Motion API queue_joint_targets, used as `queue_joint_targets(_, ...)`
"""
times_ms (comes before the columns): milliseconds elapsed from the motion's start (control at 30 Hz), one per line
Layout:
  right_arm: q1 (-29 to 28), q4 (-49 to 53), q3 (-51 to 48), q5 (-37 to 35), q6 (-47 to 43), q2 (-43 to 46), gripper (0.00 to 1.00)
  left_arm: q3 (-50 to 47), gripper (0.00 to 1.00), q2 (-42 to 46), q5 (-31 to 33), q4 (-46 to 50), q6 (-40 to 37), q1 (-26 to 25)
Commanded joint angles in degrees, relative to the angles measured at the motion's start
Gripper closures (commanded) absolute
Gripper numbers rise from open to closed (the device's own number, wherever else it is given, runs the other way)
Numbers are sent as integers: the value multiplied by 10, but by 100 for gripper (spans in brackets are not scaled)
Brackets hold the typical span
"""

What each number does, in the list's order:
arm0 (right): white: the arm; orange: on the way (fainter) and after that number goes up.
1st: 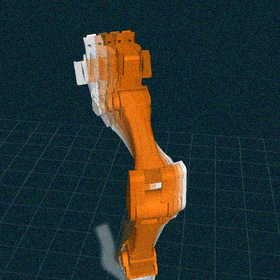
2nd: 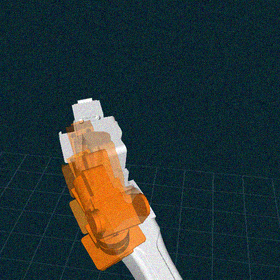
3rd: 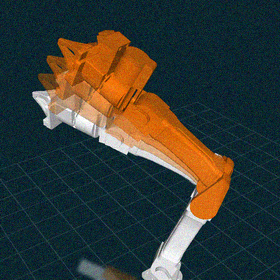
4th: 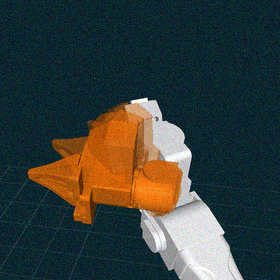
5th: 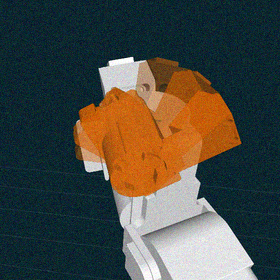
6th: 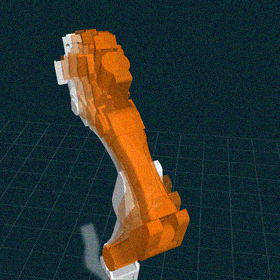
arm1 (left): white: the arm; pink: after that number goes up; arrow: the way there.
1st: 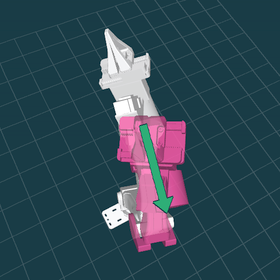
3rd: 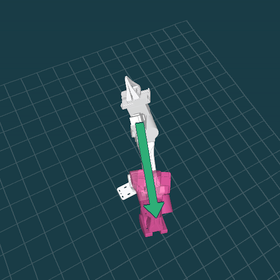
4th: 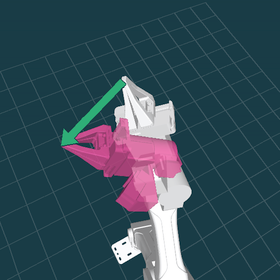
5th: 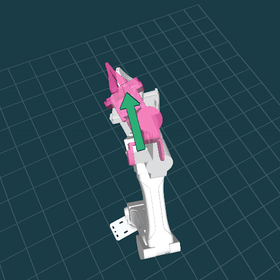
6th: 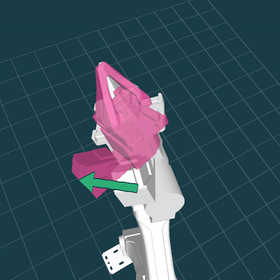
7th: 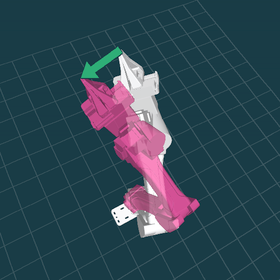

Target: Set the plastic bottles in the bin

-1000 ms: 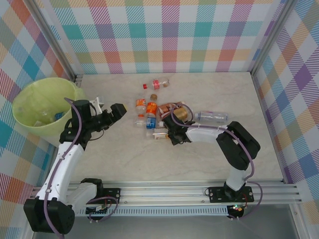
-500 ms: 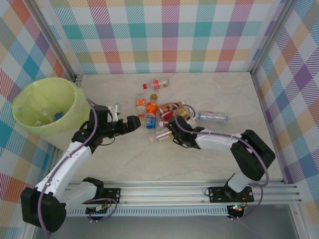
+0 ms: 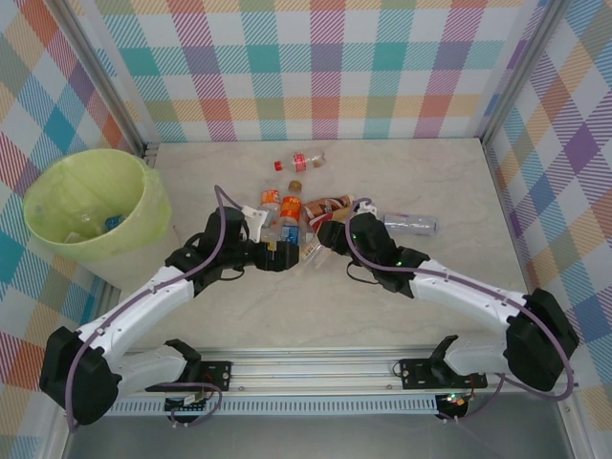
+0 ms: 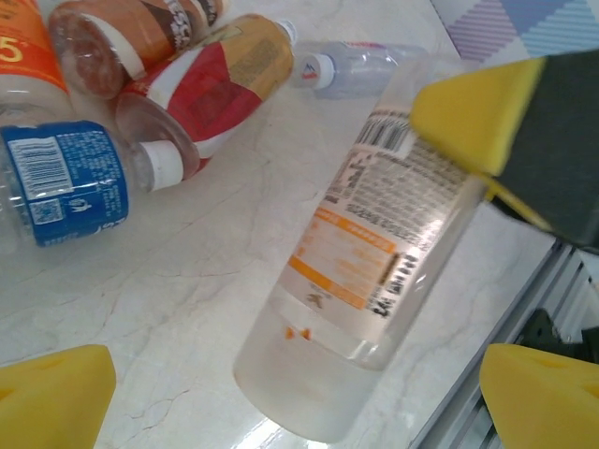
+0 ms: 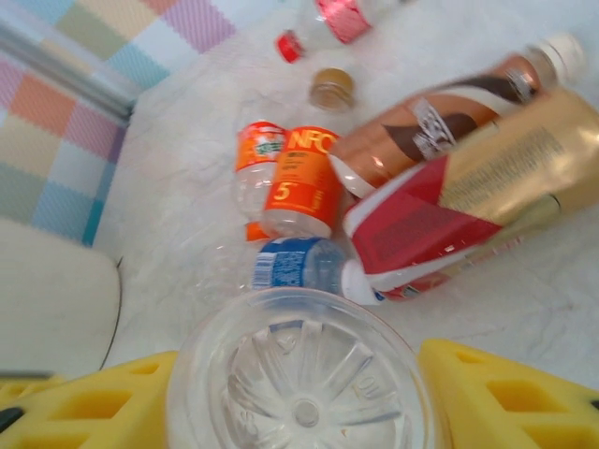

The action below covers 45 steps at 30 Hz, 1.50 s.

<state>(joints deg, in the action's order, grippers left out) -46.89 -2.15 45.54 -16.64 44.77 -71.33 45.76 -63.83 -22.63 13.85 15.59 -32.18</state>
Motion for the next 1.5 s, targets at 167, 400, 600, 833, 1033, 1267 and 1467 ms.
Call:
queue_joint_targets(167, -3, 0, 50, 140, -166, 47, 57, 51, 0, -32, -180, -32, -124, -43)
queue_joint_targets(400, -3, -4, 94, 194, -180, 39, 58, 78, 0, -57, -162, 16, -174, -49)
queue_joint_targets(600, -3, -2, 132, 255, -215, 20, 57, 58, 11, -38, -218, -21, -169, -49)
queue_joint_targets(833, -3, -11, 147, 260, -221, 10, 56, 32, 40, -15, -222, -45, -168, -49)
queue_joint_targets(1033, -3, -22, 146, 261, -211, 9, 56, 19, 41, -5, -154, -90, -143, -49)
queue_joint_targets(1267, -3, -33, 137, 255, -178, 15, 37, -15, 53, 27, -34, -163, -103, -49)
queue_joint_targets(1467, -2, -63, 114, 179, -141, 29, 8, -22, 54, 53, 59, -152, -100, -49)
